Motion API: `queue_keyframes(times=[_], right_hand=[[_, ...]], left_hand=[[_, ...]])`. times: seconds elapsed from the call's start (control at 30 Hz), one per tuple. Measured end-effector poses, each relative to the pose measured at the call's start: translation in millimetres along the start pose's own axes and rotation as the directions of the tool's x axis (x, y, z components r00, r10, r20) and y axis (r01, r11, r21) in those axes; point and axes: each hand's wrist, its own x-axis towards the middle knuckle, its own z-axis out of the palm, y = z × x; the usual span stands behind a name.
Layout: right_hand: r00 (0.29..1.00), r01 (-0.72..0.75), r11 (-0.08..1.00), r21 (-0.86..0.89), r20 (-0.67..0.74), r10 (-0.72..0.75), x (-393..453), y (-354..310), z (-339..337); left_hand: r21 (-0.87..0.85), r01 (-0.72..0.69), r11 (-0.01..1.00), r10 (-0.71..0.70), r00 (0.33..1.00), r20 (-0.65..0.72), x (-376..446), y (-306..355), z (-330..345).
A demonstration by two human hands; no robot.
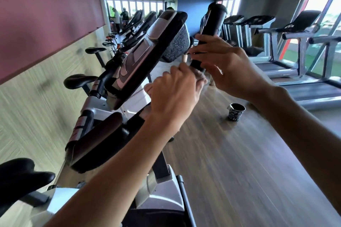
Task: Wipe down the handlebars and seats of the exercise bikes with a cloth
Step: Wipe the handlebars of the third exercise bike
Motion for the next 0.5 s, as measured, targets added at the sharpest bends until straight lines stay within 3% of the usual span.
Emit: queue_keyframes(times=[0.2, 0.5], right_hand=[[0.999, -0.035, 0.999, 0.002, -0.022, 0.035, -0.7, -6.2, 1.5], [0.998, -0.051, 0.999, 0.0, -0.035, 0.051, -6.0, -8.4, 4.0]], left_hand=[[0.02, 0.002, 1.0, 0.0, 0.994, -0.11, -7.8, -5.3, 3.7], [-0.038, 0.021, 0.999, -0.021, 1.0, 0.001, -18.3, -15.0, -2.4]])
